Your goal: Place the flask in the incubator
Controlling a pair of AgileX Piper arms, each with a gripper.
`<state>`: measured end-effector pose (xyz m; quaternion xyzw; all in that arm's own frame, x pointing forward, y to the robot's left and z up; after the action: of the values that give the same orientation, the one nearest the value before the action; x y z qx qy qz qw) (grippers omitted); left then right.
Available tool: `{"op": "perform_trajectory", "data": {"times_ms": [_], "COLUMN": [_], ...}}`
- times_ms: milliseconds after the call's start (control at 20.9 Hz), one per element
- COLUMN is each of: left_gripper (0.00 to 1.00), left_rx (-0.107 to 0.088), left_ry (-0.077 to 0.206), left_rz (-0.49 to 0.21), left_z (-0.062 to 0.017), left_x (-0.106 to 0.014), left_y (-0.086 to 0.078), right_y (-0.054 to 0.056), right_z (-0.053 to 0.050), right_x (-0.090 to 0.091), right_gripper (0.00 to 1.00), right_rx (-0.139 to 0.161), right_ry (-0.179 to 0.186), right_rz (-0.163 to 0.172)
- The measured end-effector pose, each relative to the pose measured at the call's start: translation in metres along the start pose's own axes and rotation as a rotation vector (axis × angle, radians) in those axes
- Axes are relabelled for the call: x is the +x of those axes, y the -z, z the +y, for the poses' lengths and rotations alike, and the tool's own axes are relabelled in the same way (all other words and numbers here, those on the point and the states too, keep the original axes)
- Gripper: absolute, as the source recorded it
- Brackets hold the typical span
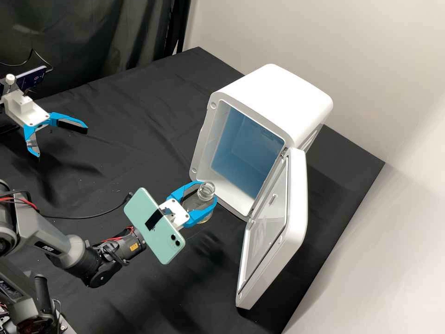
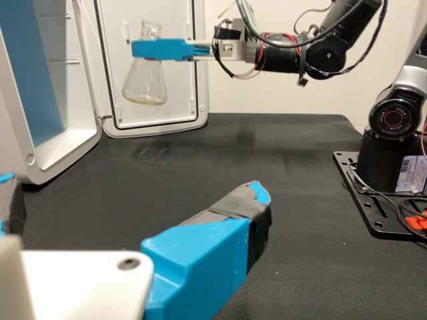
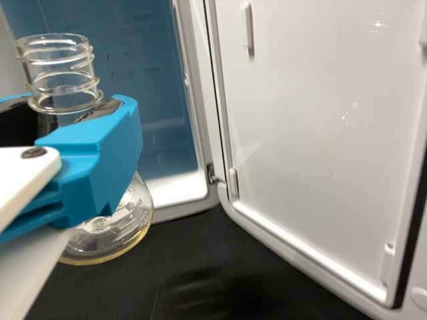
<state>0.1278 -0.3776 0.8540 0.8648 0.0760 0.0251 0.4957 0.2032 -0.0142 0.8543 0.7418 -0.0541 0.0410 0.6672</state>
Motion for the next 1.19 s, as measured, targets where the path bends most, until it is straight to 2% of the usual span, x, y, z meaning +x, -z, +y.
{"op": "perform_trajectory", "data": {"times_ms": [96, 287, 478, 621, 764, 860, 1003, 1194], "left_gripper": [1.00, 1.00, 1.00, 1.00, 1.00, 1.00, 1.00, 1.00], "left_rx": [0.000, 0.000, -0.017, -0.019, -0.020, -0.030, -0.037, -0.038], "left_ry": [0.000, 0.000, 0.011, 0.012, 0.013, 0.019, 0.023, 0.024], "left_rz": [0.000, 0.000, 0.000, 0.000, 0.000, 0.001, 0.001, 0.001], "left_z": [0.0000, 0.0000, -0.0020, -0.0023, -0.0024, -0.0036, -0.0045, -0.0046], "left_x": [0.000, 0.000, 0.001, 0.001, 0.001, 0.002, 0.002, 0.002], "left_y": [0.000, 0.000, 0.002, 0.002, 0.002, 0.003, 0.003, 0.003], "right_y": [0.006, 0.013, 0.020, 0.022, 0.024, 0.026, 0.031, 0.034], "right_z": [0.004, 0.003, -0.001, -0.005, -0.012, -0.016, -0.018, -0.025], "right_x": [0.008, 0.024, 0.042, 0.056, 0.068, 0.075, 0.085, 0.098], "right_gripper": [0.00, 0.00, 0.00, 0.00, 0.00, 0.00, 0.00, 0.00], "right_rx": [-0.001, -0.011, -0.039, -0.047, -0.064, -0.071, -0.086, -0.098], "right_ry": [-0.027, -0.058, -0.067, -0.085, -0.084, -0.082, -0.089, -0.071], "right_rz": [0.022, 0.036, 0.055, 0.047, 0.047, 0.049, 0.054, 0.048]}}
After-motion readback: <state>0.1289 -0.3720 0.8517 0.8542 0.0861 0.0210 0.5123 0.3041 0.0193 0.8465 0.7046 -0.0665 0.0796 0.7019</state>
